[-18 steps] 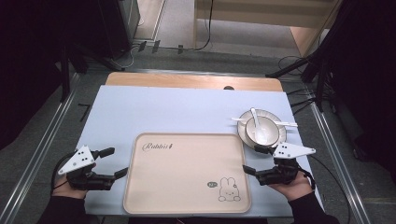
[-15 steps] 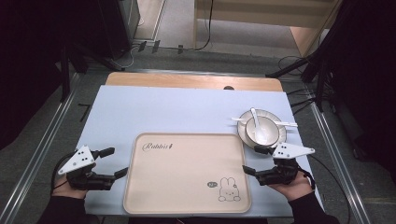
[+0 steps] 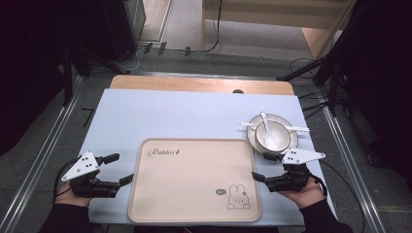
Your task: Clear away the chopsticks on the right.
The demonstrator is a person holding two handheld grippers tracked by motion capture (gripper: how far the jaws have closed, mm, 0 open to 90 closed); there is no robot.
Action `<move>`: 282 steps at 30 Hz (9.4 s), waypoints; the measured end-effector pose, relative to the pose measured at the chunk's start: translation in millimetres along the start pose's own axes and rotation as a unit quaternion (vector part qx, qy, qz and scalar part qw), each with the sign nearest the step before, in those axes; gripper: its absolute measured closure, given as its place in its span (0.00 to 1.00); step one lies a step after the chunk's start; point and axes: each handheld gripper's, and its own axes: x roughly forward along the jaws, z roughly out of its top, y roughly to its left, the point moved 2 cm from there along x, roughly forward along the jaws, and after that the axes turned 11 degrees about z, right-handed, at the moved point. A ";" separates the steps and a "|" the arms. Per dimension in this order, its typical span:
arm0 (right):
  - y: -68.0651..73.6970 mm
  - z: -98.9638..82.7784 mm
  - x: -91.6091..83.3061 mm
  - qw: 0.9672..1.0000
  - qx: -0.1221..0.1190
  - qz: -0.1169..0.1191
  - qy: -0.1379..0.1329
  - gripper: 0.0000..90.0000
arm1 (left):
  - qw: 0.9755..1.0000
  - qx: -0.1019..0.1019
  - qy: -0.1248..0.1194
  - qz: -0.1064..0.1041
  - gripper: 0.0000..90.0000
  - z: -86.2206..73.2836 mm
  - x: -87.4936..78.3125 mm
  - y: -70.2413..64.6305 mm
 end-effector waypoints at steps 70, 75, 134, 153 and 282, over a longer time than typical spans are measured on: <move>-77.6 9.4 -50.4 0.989 0.088 -0.102 -0.056 0.39 | 1.000 0.002 0.006 0.003 0.17 -0.5 0.0 0.3; -95.2 13.4 -58.7 0.982 0.102 -0.146 -0.057 0.47 | 1.000 0.001 0.007 0.004 0.17 -0.8 0.4 0.8; -167.9 -21.7 -47.2 0.965 0.210 -0.145 0.063 0.92 | 1.000 0.004 0.011 0.004 0.17 -1.4 1.1 0.1; -162.9 -22.8 -59.8 0.972 0.174 -0.149 0.055 0.56 | 1.000 0.005 0.011 0.003 0.17 -1.4 1.4 -0.2; 43.4 -18.3 53.7 0.966 0.225 -0.100 0.084 0.74 | 1.000 0.014 0.001 -0.010 0.17 4.8 7.9 -1.3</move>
